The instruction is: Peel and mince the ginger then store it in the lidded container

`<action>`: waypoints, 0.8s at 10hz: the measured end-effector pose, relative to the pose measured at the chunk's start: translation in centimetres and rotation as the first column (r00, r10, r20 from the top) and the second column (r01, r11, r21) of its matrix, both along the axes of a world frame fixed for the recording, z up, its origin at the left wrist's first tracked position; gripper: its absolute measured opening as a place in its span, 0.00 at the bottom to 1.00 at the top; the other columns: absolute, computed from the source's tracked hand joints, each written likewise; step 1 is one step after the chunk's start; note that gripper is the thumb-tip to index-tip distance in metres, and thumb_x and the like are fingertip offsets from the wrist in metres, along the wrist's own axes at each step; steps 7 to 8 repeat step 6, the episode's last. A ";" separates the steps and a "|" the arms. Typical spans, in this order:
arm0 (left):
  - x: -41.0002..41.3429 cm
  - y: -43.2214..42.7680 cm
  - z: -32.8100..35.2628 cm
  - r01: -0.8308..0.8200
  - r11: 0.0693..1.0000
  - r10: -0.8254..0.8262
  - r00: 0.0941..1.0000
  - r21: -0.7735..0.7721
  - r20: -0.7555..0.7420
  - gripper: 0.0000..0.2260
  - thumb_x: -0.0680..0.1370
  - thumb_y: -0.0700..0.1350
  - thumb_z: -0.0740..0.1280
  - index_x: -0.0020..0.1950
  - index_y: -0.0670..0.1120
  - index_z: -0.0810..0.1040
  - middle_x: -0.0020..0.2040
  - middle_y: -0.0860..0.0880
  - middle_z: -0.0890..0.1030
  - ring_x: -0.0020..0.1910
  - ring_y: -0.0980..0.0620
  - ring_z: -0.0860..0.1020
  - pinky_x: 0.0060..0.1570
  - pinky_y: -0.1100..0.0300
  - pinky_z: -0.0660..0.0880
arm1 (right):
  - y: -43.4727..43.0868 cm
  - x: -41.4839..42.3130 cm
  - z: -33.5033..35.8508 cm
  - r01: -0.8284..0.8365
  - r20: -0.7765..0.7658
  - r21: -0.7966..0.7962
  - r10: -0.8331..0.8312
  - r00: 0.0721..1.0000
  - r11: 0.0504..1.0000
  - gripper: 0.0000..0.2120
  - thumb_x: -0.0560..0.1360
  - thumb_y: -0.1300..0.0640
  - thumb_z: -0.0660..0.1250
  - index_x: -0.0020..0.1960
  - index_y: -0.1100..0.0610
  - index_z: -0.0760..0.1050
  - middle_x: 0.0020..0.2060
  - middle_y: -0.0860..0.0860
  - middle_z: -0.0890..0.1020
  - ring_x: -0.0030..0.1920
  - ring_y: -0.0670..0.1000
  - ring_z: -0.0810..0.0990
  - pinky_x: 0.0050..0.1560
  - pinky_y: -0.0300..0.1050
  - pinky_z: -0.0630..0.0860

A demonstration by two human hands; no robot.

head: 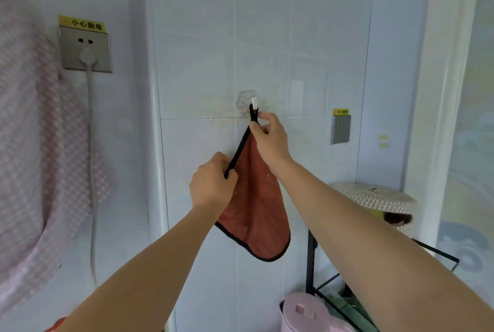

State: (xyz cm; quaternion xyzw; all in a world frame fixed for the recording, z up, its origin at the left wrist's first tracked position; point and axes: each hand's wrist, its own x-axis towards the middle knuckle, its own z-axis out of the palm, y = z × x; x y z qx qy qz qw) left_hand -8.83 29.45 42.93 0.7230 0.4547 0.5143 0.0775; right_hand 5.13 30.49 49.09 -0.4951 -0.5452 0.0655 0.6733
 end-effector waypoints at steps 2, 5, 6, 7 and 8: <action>-0.5 -0.7 -2.7 -0.018 0.978 -0.031 0.973 -0.208 -0.227 0.02 0.75 0.44 0.64 0.44 0.47 0.73 0.38 0.51 0.76 0.37 0.49 0.74 0.30 0.61 0.66 | -1.1 0.1 -5.1 0.047 0.014 -0.336 -0.045 0.999 0.941 0.16 0.80 0.48 0.61 0.60 0.59 0.71 0.49 0.51 0.77 0.50 0.52 0.77 0.50 0.44 0.74; -2.7 -3.7 -8.4 0.179 0.869 -0.337 0.897 -0.462 -0.287 0.07 0.76 0.49 0.64 0.49 0.47 0.79 0.45 0.47 0.82 0.45 0.45 0.82 0.47 0.50 0.81 | -7.1 -2.7 -12.7 0.104 0.139 -0.712 -0.005 0.990 0.694 0.11 0.76 0.57 0.65 0.50 0.66 0.76 0.42 0.57 0.78 0.44 0.55 0.77 0.44 0.44 0.75; -2.8 -5.1 -10.5 0.183 0.836 -0.394 0.856 -0.517 -0.334 0.08 0.76 0.47 0.63 0.50 0.46 0.79 0.46 0.46 0.82 0.47 0.45 0.82 0.50 0.50 0.80 | -10.2 -4.3 -14.1 0.185 0.204 -0.748 -0.043 0.978 0.637 0.15 0.76 0.59 0.64 0.32 0.57 0.66 0.31 0.51 0.68 0.34 0.49 0.68 0.33 0.40 0.64; -2.8 -5.1 -10.5 0.183 0.836 -0.394 0.856 -0.517 -0.334 0.08 0.76 0.47 0.63 0.50 0.46 0.79 0.46 0.46 0.82 0.47 0.45 0.82 0.50 0.50 0.80 | -10.2 -4.3 -14.1 0.185 0.204 -0.748 -0.043 0.978 0.637 0.15 0.76 0.59 0.64 0.32 0.57 0.66 0.31 0.51 0.68 0.34 0.49 0.68 0.33 0.40 0.64; -2.8 -5.1 -10.5 0.183 0.836 -0.394 0.856 -0.517 -0.334 0.08 0.76 0.47 0.63 0.50 0.46 0.79 0.46 0.46 0.82 0.47 0.45 0.82 0.50 0.50 0.80 | -10.2 -4.3 -14.1 0.185 0.204 -0.748 -0.043 0.978 0.637 0.15 0.76 0.59 0.64 0.32 0.57 0.66 0.31 0.51 0.68 0.34 0.49 0.68 0.33 0.40 0.64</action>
